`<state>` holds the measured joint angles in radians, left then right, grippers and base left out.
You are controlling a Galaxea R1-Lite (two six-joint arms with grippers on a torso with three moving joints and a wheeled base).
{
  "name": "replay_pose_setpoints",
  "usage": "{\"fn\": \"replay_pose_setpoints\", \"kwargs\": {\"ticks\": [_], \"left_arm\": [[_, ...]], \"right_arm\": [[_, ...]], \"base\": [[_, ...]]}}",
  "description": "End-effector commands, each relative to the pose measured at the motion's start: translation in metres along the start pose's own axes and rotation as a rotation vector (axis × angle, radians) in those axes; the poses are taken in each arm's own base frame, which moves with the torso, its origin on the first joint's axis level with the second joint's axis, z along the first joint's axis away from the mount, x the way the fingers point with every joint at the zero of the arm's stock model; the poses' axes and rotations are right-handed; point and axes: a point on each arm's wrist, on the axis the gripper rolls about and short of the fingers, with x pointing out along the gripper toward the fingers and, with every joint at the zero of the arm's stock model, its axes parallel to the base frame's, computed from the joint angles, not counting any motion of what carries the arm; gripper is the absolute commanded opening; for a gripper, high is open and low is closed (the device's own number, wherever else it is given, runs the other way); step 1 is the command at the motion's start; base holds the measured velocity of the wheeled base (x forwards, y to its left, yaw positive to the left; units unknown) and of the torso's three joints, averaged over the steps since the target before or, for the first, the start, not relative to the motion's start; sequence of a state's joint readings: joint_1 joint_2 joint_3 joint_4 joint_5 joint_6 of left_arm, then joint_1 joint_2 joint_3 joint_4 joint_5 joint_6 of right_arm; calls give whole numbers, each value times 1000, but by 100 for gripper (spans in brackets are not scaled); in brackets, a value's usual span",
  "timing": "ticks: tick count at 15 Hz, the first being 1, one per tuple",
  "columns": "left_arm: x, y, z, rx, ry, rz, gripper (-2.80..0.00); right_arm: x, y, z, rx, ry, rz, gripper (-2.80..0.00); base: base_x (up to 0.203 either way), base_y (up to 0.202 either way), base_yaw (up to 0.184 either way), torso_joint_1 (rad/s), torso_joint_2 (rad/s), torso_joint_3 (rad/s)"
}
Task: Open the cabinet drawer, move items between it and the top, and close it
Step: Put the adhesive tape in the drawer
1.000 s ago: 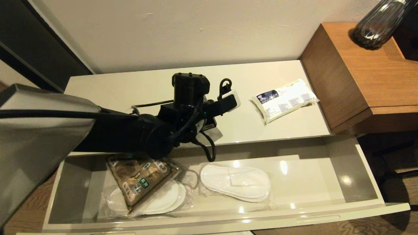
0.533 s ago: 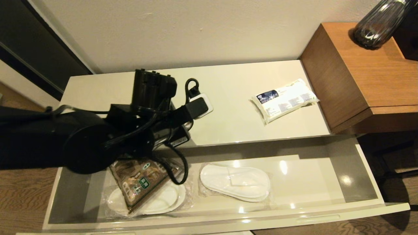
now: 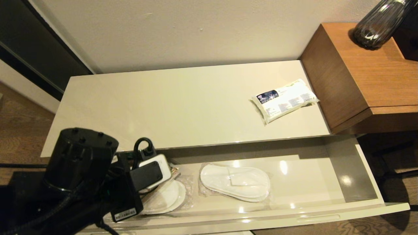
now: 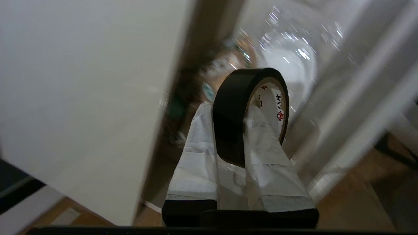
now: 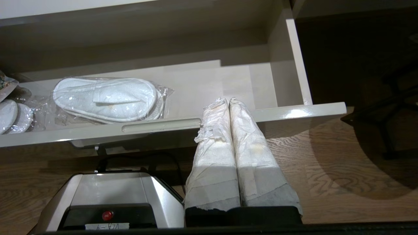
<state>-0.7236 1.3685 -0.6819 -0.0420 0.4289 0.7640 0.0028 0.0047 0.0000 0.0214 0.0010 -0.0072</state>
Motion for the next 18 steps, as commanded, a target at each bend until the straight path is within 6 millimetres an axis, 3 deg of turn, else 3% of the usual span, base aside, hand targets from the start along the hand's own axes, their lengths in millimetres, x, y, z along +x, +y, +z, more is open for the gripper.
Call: {"fn": "replay_pose_setpoints", "kwargs": {"ticks": [1, 6, 18], "left_arm": [[-2, -16, -12, 9, 15, -32, -280], [28, -52, -9, 27, 26, -68, -280], [138, -137, -17, -31, 64, 62, -280]], "right_arm": [[0, 0, 0, -1, 2, 1, -280], [0, 0, 0, -1, 2, 1, -280], [0, 0, 0, -1, 2, 1, -280]], "base": [[0, 0, 0, 0, 0, 0], [0, 0, 0, 0, 0, 0], [0, 0, 0, 0, 0, 0]]}}
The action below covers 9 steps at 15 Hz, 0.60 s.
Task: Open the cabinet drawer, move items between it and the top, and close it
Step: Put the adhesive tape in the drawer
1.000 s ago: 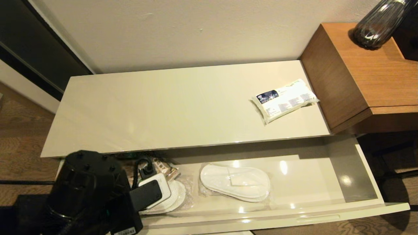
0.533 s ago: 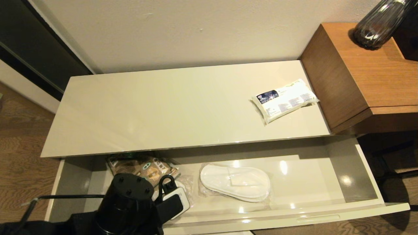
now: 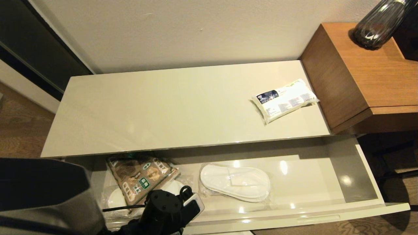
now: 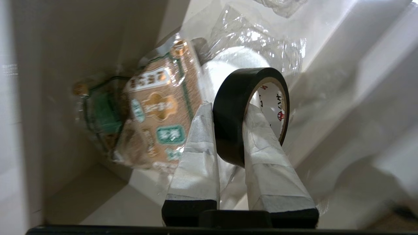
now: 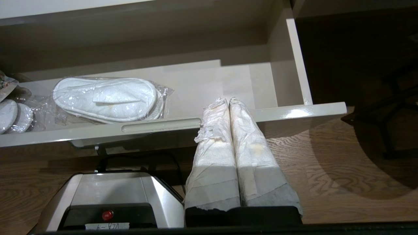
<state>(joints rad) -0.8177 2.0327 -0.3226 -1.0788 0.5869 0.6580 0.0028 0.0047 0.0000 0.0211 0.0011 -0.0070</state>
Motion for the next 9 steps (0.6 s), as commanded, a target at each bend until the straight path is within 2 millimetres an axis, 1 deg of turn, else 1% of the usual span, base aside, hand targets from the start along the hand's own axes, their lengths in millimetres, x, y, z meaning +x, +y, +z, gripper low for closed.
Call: {"fn": "replay_pose_setpoints", "kwargs": {"ticks": [1, 3, 5, 9], "left_arm": [[25, -29, -11, 23, 35, 1, -280], [39, -41, -15, 1, 20, 58, -280], [48, -49, -19, 4, 30, 101, -280], [52, -44, -15, -13, 26, 132, -280]], "right_arm": [[0, 0, 0, -1, 2, 1, -280], [0, 0, 0, -1, 2, 1, -280], [0, 0, 0, -1, 2, 1, -280], [0, 0, 0, -1, 2, 1, -280]], "base": [[0, 0, 0, 0, 0, 0], [0, 0, 0, 0, 0, 0], [0, 0, 0, 0, 0, 0], [0, 0, 0, 0, 0, 0]]}}
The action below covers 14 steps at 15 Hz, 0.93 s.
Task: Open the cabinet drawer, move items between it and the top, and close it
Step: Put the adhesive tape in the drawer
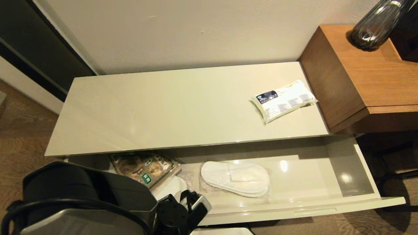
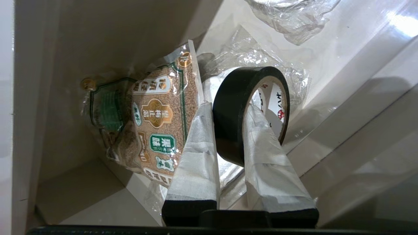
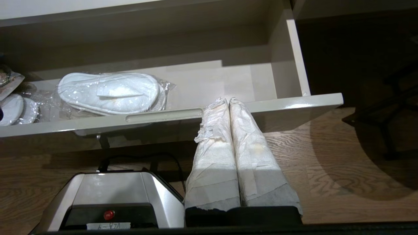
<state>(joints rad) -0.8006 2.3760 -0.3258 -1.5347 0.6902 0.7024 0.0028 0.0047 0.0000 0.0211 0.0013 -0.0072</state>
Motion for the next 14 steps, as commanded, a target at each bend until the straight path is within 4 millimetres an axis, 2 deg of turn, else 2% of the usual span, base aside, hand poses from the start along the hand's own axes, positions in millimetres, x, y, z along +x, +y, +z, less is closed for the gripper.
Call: {"fn": "replay_pose_setpoints", "kwargs": {"ticks": [1, 6, 8, 14], "left_arm": [[4, -5, -5, 32, 22, -13, -280], [-4, 3, -5, 30, 13, -8, -280], [-12, 15, -2, 12, -6, 7, -280], [-19, 51, 4, -10, -36, 89, -280]], "right_arm": [[0, 0, 0, 0, 2, 1, -280], [0, 0, 0, 0, 2, 1, -280], [0, 0, 0, 0, 2, 1, -280], [0, 0, 0, 0, 2, 1, -280]], "base": [[0, 0, 0, 0, 0, 0], [0, 0, 0, 0, 0, 0], [0, 0, 0, 0, 0, 0], [0, 0, 0, 0, 0, 0]]}}
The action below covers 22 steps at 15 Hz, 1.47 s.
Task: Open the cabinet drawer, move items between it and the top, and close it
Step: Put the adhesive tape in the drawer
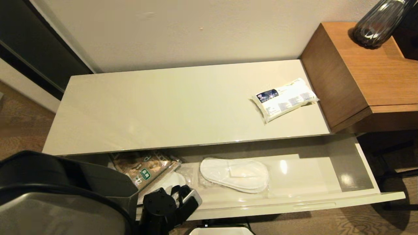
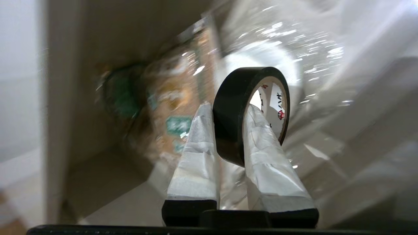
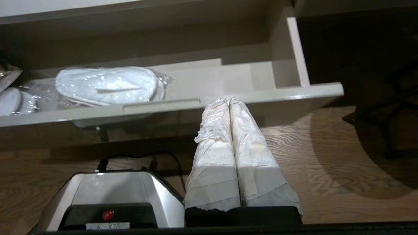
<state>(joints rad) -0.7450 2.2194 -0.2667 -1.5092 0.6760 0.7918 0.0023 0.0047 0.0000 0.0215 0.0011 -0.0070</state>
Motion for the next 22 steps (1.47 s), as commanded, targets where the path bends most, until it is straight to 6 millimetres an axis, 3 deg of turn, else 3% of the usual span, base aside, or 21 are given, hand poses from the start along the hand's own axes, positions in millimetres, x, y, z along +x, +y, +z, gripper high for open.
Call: {"fn": "replay_pose_setpoints", "kwargs": {"ticks": [1, 9, 12, 18, 22], "left_arm": [[-7, 15, 6, -41, -34, 43, -280], [-12, 34, 10, -78, -48, 87, -280], [4, 33, 10, -89, -21, 107, -280], [63, 42, 17, -157, 28, 227, -280], [71, 47, 7, -138, 64, 237, -280]], "right_arm": [[0, 0, 0, -1, 1, 1, -280], [0, 0, 0, -1, 1, 1, -280], [0, 0, 0, -1, 1, 1, -280], [0, 0, 0, -1, 1, 1, -280], [0, 0, 0, -1, 1, 1, -280]], "base": [[0, 0, 0, 0, 0, 0], [0, 0, 0, 0, 0, 0], [0, 0, 0, 0, 0, 0], [0, 0, 0, 0, 0, 0], [0, 0, 0, 0, 0, 0]]}}
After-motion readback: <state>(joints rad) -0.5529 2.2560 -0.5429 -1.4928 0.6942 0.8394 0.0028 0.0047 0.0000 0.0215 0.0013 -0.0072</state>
